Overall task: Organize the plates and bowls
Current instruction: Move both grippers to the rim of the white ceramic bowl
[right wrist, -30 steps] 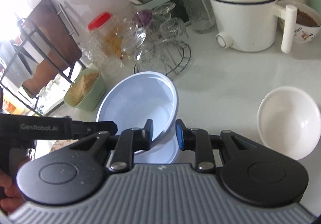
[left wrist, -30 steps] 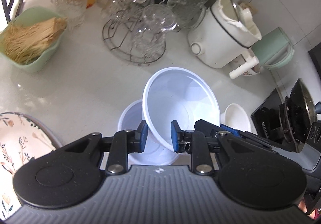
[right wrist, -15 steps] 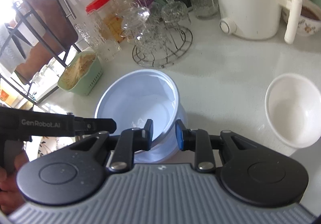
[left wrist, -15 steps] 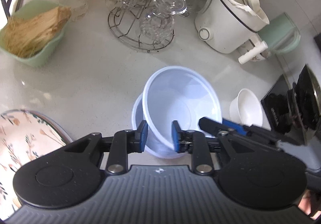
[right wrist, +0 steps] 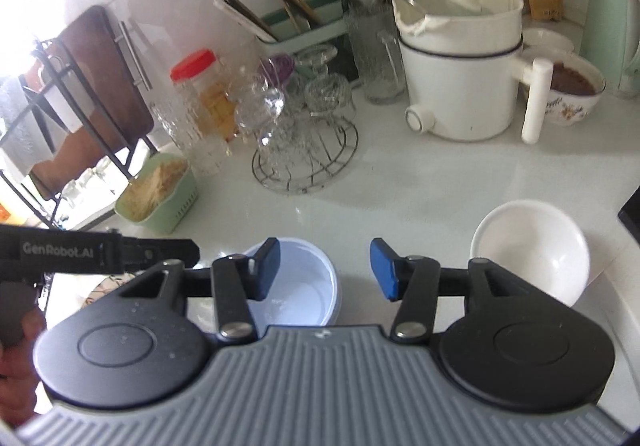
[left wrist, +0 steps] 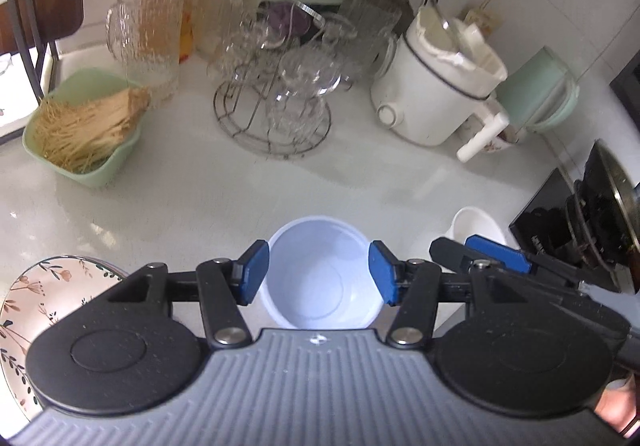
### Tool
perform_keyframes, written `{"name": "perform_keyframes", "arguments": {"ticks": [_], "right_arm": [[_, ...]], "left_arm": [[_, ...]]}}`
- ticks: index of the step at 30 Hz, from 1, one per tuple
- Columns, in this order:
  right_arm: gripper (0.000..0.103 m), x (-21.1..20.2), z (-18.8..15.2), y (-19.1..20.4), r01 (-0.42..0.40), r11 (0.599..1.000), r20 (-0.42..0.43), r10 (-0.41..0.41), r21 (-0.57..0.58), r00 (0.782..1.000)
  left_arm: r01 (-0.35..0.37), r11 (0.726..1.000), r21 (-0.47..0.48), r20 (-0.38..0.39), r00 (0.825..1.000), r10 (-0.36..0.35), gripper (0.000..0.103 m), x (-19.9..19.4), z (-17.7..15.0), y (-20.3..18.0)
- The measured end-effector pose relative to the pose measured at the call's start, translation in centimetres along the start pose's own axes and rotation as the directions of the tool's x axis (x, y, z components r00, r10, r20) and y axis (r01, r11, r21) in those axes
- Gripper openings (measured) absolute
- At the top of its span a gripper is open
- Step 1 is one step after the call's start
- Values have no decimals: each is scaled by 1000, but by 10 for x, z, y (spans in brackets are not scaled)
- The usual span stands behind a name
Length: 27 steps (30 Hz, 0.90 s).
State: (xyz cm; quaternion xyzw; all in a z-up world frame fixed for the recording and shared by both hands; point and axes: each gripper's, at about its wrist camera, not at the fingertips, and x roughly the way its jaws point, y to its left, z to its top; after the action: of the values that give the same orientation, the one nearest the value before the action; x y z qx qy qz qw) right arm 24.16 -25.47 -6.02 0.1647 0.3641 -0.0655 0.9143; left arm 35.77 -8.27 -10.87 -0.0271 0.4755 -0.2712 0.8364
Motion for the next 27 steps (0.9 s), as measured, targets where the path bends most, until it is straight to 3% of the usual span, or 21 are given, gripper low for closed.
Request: {"name": "perform_keyframes", "arguments": {"ticks": [12, 27], "right_arm": [[53, -46, 7, -9, 17, 999, 101, -12, -47, 995], [53, -65, -9, -46, 80, 997, 107, -78, -21, 991]], "left_arm": [[-2, 1000, -3, 105, 994, 3, 61, -29, -2, -36], [10, 1000, 2, 95, 995, -10, 61, -22, -25, -67]]}}
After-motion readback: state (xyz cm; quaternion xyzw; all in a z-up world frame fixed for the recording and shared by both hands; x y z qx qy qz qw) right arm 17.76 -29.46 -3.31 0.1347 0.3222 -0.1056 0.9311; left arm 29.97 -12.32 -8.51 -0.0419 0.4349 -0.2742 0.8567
